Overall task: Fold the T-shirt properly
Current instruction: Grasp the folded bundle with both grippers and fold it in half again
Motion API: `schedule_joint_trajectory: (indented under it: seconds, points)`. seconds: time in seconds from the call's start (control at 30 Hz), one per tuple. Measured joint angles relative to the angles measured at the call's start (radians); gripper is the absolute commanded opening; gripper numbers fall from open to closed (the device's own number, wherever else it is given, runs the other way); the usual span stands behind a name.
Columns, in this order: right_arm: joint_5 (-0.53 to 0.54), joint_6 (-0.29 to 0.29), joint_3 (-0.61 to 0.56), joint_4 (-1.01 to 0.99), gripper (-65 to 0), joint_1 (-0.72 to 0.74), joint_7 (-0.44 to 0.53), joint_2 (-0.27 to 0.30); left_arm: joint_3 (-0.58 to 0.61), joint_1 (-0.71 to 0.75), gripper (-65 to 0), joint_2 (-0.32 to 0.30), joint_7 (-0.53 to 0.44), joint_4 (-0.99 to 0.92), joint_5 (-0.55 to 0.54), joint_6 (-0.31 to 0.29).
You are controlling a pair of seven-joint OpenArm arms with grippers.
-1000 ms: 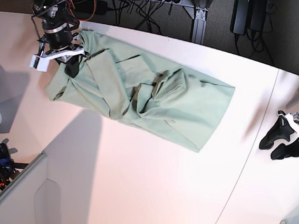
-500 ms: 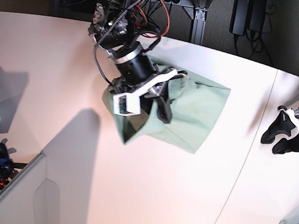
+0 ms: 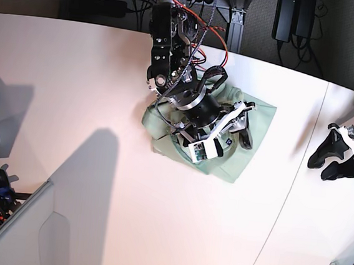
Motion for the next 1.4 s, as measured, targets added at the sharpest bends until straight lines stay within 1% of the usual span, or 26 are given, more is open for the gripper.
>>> schedule_joint_trajectory:
  seconds: [0.13, 0.23, 0.3, 0.33, 0.4, 0.43, 0.47, 0.5, 0.53, 0.57, 0.6, 0.63, 0.67, 0.7, 0.77, 0.83, 0.93, 0.97, 1.07, 1.13, 1.17, 1.23, 1.3, 1.4]
  points:
    - [0.001, 0.0, -0.095, 0.016, -24.9, 0.002, 0.0, 0.002, 0.0, 0.0, -27.7, 0.0, 0.018, 0.0, -0.033, 0.0]
    - [0.004, 0.002, -0.132, 0.082, -24.9, 0.002, -0.003, 0.001, 0.0, 0.0, -27.8, 0.0, 0.065, 0.003, -0.104, 0.0]
    - [-0.006, 0.003, -0.126, 0.152, -24.9, 0.002, 0.0, 0.0, 0.01, 0.004, -27.9, -0.001, 0.124, 0.048, -0.145, 0.004]
    - [-0.027, 0.002, -0.116, 0.188, -24.9, 0.005, 0.001, -0.001, 0.024, 0.012, -27.9, -0.003, 0.13, 0.092, -0.164, 0.007]
    - [-0.062, 0.003, -0.077, 0.245, -25.2, 0.009, 0.004, -0.001, 0.079, 0.025, -27.9, -0.008, 0.132, 0.209, -0.169, 0.013]
    - [-0.069, 0.004, -0.051, 0.261, -26.9, 0.011, 0.005, -0.001, 0.117, 0.032, -28.0, -0.008, 0.125, 0.274, -0.156, 0.011]
    - [-0.07, 0.004, -0.02, 0.264, -31.7, 0.018, 0.004, 0.0, 0.169, 0.035, -28.3, -0.006, 0.111, 0.333, -0.127, 0.008]
    - [-0.082, 0.004, 0.012, 0.264, -39.9, 0.031, 0.002, 0.008, 0.227, 0.037, -30.7, 0.0, 0.087, 0.379, -0.08, 0.002]
    - [-0.081, 0.004, 0.041, 0.259, -50.8, 0.045, 0.0, 0.023, 0.291, 0.039, -35.0, 0.007, 0.056, 0.409, -0.013, -0.001]
    - [-0.085, 0.004, 0.074, 0.253, -62.0, 0.062, 0.0, 0.037, 0.352, 0.039, -40.5, 0.016, 0.042, 0.421, 0.049, -0.003]
    - [-0.098, 0.004, 0.107, 0.247, -65.0, 0.074, 0.0, 0.051, 0.405, 0.039, -46.3, 0.027, 0.026, 0.42, 0.12, -0.002]
    - [-0.1, 0.004, 0.139, 0.24, -65.0, 0.084, -0.005, 0.068, 0.452, 0.041, -50.7, 0.04, 0.021, 0.417, 0.191, 0.001]
    - [-0.1, 0.004, 0.166, 0.23, -65.0, 0.092, -0.016, 0.092, 0.496, 0.041, -53.3, 0.054, 0.021, 0.41, 0.242, 0.001]
    - [-0.1, 0.004, 0.19, 0.217, -65.0, 0.094, -0.022, 0.113, 0.534, 0.041, -54.3, 0.07, 0.013, 0.401, 0.288, 0.0]
    - [-0.095, 0.004, 0.228, 0.187, -65.0, 0.091, -0.028, 0.153, 0.586, 0.041, -54.5, 0.099, -0.032, 0.383, 0.359, -0.001]
    - [-0.071, 0.004, 0.247, 0.158, -65.0, 0.089, -0.032, 0.192, 0.602, 0.041, -54.5, 0.126, -0.07, 0.373, 0.403, 0.0]
    - [-0.032, 0.003, 0.252, 0.127, -65.0, 0.09, -0.03, 0.227, 0.602, 0.035, -54.5, 0.154, -0.084, 0.34, 0.424, 0.0]
    - [-0.018, 0.004, 0.252, 0.11, -65.0, 0.092, -0.031, 0.231, 0.602, 0.031, -54.5, 0.158, -0.085, 0.316, 0.423, 0.0]
    - [0.029, 0.004, 0.252, 0.071, -65.0, 0.085, -0.102, 0.229, 0.602, 0.01, -54.5, 0.16, -0.101, 0.227, 0.423, -0.001]
    - [0.084, 0.004, 0.251, 0.071, -65.0, 0.065, -0.103, 0.229, 0.602, -0.006, -54.5, 0.159, -0.122, 0.166, 0.423, -0.002]
    - [0.09, 0.004, 0.247, 0.071, -65.0, 0.06, -0.103, 0.229, 0.602, -0.011, -54.5, 0.158, -0.145, 0.135, 0.424, -0.002]
    - [0.094, 0.004, 0.228, 0.069, -65.0, 0.061, -0.097, 0.224, 0.602, -0.032, -54.5, 0.158, -0.167, 0.074, 0.433, -0.002]
    - [0.097, 0.004, 0.198, 0.034, -65.0, 0.072, -0.061, 0.22, 0.603, -0.062, -54.5, 0.16, -0.17, 0.015, 0.447, -0.002]
    - [0.041, 0.0, 0.137, -0.103, -65.0, 0.112, -0.034, 0.212, 0.603, -0.104, -54.5, 0.158, -0.176, -0.063, 0.455, 0.0]
